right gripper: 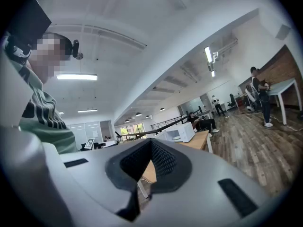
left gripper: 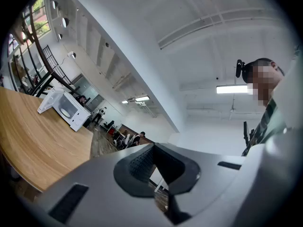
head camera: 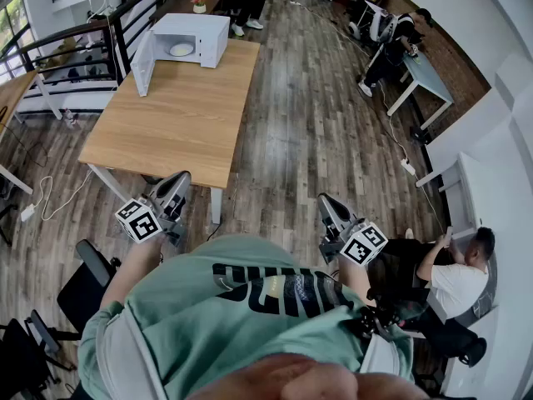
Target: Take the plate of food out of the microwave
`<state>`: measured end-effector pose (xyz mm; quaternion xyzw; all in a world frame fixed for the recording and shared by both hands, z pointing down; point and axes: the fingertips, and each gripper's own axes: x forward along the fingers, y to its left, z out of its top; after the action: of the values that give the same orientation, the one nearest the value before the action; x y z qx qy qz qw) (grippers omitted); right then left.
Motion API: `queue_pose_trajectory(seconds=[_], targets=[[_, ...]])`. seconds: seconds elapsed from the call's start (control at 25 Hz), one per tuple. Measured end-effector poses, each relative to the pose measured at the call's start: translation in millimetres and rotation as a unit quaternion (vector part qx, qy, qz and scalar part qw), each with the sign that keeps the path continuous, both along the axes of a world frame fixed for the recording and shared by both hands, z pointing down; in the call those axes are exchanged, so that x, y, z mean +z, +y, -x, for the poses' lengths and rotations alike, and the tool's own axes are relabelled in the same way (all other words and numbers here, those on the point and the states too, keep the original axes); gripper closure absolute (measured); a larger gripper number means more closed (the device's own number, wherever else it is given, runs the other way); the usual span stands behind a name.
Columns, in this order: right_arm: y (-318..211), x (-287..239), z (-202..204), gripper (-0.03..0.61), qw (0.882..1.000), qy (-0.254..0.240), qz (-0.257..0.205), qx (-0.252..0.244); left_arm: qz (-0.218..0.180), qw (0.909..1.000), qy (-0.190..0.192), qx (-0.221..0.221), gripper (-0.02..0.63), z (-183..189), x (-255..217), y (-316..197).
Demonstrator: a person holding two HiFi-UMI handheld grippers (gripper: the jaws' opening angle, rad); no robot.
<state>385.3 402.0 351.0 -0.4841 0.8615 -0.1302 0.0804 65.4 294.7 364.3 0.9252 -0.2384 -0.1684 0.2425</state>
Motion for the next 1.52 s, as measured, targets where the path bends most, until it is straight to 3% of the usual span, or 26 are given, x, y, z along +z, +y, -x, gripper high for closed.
queue_pose_trajectory(seconds=[0.64,0.88,1.16,1.52], targets=[[13,6,-10,0.583,1.0,-0.009,0.008,-0.006,0.019,0.9998,0.0,0.001,0.619,-16,5,15],[23,9,-31,0.582,0.999,-0.028,0.013,-0.032,0.024,0.9995,-0.003,-0.021,0.619,-33,6,40],[27,19,-49,0.583,0.996,-0.006,0.007,-0.087,0.038,0.9975,-0.025,-0.054,0.619,-57,7,71],[13,36,-28,0.583,0.992,-0.022,0.007,-0.124,0.043,0.9949,-0.043,-0.08,0.619,-37,-3,72]])
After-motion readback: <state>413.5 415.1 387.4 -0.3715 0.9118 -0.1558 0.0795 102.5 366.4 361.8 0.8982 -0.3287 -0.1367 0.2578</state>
